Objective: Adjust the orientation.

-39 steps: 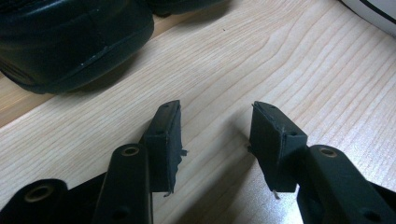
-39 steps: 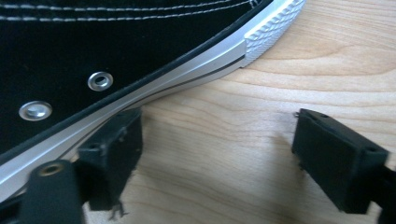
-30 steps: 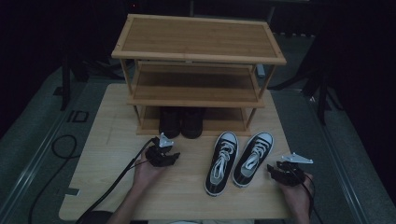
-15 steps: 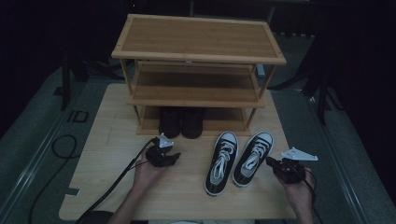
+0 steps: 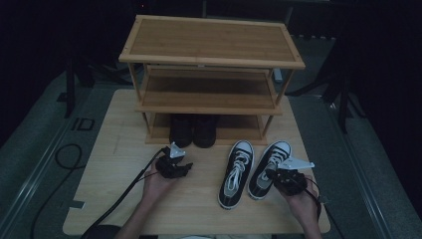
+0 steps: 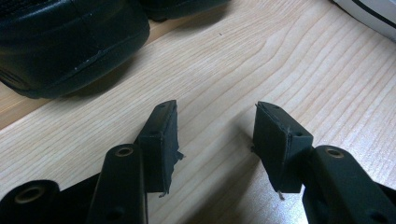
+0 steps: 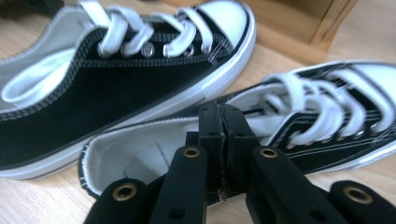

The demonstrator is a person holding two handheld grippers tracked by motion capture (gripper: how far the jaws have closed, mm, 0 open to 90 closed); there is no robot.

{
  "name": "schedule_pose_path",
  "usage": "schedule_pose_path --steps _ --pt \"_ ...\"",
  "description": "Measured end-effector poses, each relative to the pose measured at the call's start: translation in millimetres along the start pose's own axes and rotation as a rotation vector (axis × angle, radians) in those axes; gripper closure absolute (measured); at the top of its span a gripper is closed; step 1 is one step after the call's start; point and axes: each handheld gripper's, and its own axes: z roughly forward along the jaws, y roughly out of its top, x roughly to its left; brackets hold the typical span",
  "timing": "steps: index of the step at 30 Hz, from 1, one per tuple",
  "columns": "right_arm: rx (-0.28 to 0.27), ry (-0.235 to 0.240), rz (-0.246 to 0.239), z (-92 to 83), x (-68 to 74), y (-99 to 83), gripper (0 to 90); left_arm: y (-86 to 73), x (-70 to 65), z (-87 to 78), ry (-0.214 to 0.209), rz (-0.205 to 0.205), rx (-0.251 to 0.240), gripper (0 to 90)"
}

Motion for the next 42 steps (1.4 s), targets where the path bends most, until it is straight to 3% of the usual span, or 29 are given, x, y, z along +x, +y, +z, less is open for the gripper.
schedule_pose_path --steps 1,9,18,27,29,36,42 --pt "0.024 -0.018 -0.008 3.2 0.9 -2.6 89.6 0.0 0.0 0.1 0.0 0.0 -0.001 50.6" --pt "0.054 -0.034 0.012 -0.7 1.1 -5.3 90.0 -0.2 0.0 0.0 -0.002 0.001 -0.001 50.5" --pt "0.076 -0.072 0.004 -9.2 -1.8 -11.5 90.0 -0.2 0.2 0.0 -0.002 0.003 -0.001 50.5" --pt "0.111 -0.121 0.006 -19.9 -19.4 -20.1 90.0 -0.3 0.0 0.0 -0.002 0.002 -0.002 50.3" --pt "0.112 -0.11 0.008 -21.0 -23.8 -20.5 90.0 -0.3 0.1 0.0 -0.002 0.002 -0.002 50.3" --pt "0.147 -0.16 -0.045 -20.0 -29.4 -15.9 90.0 -0.4 0.2 0.0 -0.003 0.003 -0.002 50.2" --pt "0.151 -0.181 -0.027 -20.9 -47.9 -16.0 90.0 -0.4 0.1 0.1 -0.003 0.003 -0.003 50.1"
